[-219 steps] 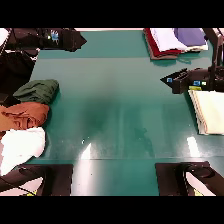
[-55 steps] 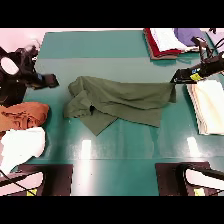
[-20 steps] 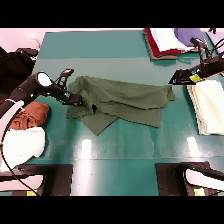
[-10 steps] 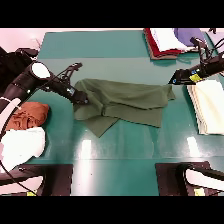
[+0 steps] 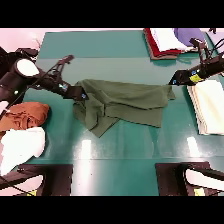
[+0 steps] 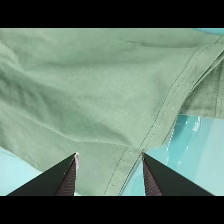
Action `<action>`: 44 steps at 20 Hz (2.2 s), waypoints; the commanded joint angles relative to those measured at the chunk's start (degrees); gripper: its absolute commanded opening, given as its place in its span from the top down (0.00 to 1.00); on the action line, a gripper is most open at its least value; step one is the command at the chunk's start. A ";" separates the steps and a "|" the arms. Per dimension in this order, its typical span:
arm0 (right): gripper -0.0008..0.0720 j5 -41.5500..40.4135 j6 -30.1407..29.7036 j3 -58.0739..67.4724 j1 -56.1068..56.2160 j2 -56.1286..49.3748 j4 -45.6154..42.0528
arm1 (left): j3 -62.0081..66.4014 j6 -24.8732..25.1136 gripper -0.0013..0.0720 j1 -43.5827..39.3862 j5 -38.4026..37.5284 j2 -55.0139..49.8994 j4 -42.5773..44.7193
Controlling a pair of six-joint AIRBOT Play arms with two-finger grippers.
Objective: Fold the shirts.
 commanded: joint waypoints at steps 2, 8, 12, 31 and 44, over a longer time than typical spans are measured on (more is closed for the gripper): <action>0.37 0.15 0.00 -0.04 -0.02 0.02 0.02 | -11.98 -6.05 0.23 4.79 11.32 1.11 1.64; 0.37 0.13 0.00 -0.04 -0.02 0.02 0.02 | -20.85 -3.69 0.23 4.42 23.34 -1.70 -11.08; 0.37 0.17 0.00 -0.04 -0.02 0.02 0.04 | -20.76 -3.74 0.23 0.35 28.74 -4.85 -12.81; 0.37 4.48 -0.02 -1.07 -2.21 1.18 0.02 | -12.26 3.56 0.95 4.52 20.28 -3.72 -18.40; 0.21 -2.47 -4.15 -34.47 -12.50 12.87 7.82 | 3.37 5.16 0.95 18.56 3.69 2.60 -3.28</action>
